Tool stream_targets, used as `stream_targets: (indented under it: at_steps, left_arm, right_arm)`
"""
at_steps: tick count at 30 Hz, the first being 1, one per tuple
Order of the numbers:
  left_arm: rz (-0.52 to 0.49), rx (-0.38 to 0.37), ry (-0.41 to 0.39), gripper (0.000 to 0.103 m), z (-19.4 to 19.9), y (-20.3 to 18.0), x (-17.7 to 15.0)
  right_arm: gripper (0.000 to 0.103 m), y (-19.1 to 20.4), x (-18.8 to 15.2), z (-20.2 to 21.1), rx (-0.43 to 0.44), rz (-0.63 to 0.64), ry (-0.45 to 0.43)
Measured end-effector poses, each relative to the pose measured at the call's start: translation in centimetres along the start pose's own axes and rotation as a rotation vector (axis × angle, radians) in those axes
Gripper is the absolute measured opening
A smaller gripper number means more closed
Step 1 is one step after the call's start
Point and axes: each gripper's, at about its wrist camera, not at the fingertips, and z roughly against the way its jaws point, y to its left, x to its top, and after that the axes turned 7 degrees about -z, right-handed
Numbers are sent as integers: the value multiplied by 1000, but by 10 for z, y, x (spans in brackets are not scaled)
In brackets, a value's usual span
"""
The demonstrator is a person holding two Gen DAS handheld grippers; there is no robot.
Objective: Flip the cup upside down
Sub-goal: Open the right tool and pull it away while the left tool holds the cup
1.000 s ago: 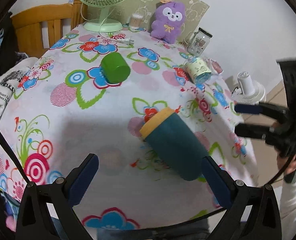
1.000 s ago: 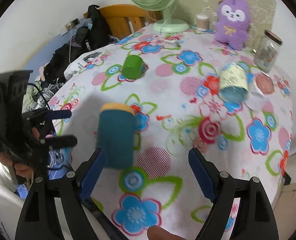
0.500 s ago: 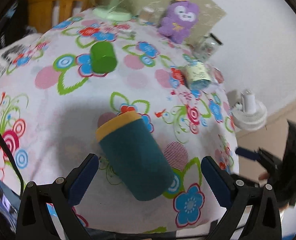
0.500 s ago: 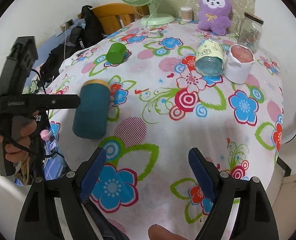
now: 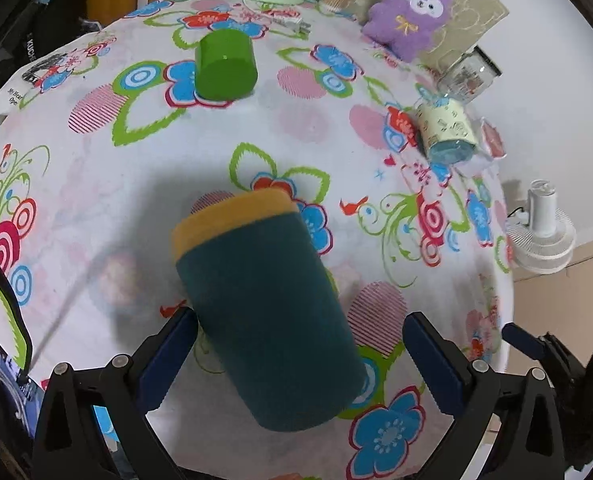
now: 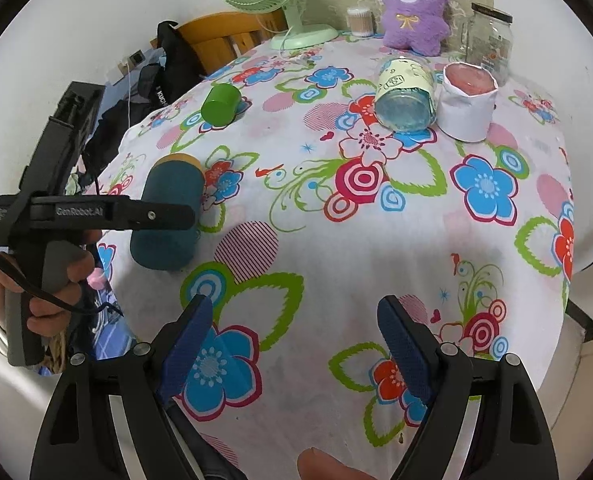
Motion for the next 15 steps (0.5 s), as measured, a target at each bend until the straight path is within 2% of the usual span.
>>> stream_targets:
  at_steps: [8,11,15]
  left_arm:
    - [28,47,21,103,-14,-1,-7]
    - [31,75,-14,103,-13,0,-7]
    - [20,96,-25,91,-14,1,-6]
  right_arm:
    - [86,-8,-4,-1,6,-16,-8]
    - [86,-10,-6,-2,11,-24,-7]
    - [86,-11,-7,-3,15,-31,-8]
